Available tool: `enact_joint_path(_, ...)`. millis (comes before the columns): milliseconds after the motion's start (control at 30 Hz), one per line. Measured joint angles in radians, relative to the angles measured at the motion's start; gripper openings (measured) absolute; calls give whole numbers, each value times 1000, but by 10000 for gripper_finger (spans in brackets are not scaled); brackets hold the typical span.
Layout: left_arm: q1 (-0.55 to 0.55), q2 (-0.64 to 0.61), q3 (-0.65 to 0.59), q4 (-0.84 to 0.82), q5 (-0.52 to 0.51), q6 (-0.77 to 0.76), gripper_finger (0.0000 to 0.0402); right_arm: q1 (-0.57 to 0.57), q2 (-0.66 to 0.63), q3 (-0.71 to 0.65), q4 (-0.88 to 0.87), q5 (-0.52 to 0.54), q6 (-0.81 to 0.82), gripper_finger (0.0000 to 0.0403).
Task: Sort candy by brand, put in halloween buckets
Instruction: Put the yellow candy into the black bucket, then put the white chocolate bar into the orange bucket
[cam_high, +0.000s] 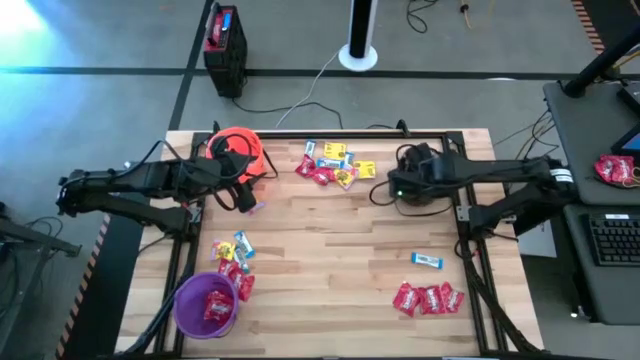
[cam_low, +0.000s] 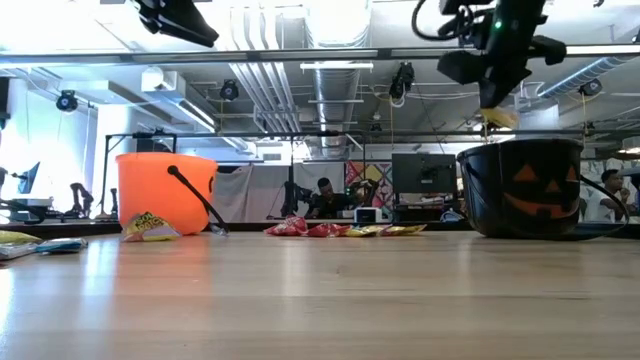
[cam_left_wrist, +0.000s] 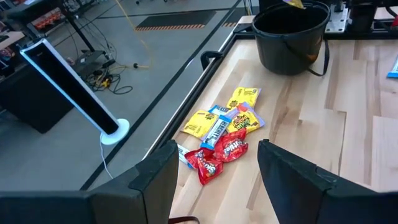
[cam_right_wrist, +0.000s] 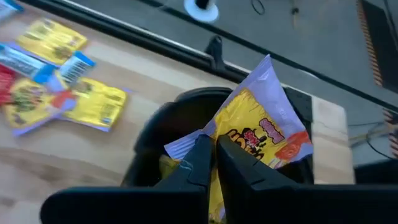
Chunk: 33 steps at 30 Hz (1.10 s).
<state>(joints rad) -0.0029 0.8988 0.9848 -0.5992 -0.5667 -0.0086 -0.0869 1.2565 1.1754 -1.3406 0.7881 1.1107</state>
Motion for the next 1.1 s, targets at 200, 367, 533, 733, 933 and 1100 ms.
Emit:
enact_joint_path(200,0,11,0,1,0,0,203,-39,37,27,2,-56,-34,72)
enact_joint_path(367,0,24,0,1,0,0,203,-58,41,28,1,-83,-51,121)
enact_joint_path(533,-10,30,0,-3,8,-12,203,-27,40,28,109,-84,-133,147)
enact_joint_path(733,-61,30,0,-30,121,-60,203,58,50,23,454,-122,-433,155)
enact_joint_path(933,-177,39,0,-120,144,-176,203,126,135,18,767,-213,-714,143)
enact_joint_path(1100,-288,78,0,-186,151,-303,203,160,220,30,852,-255,-781,133)
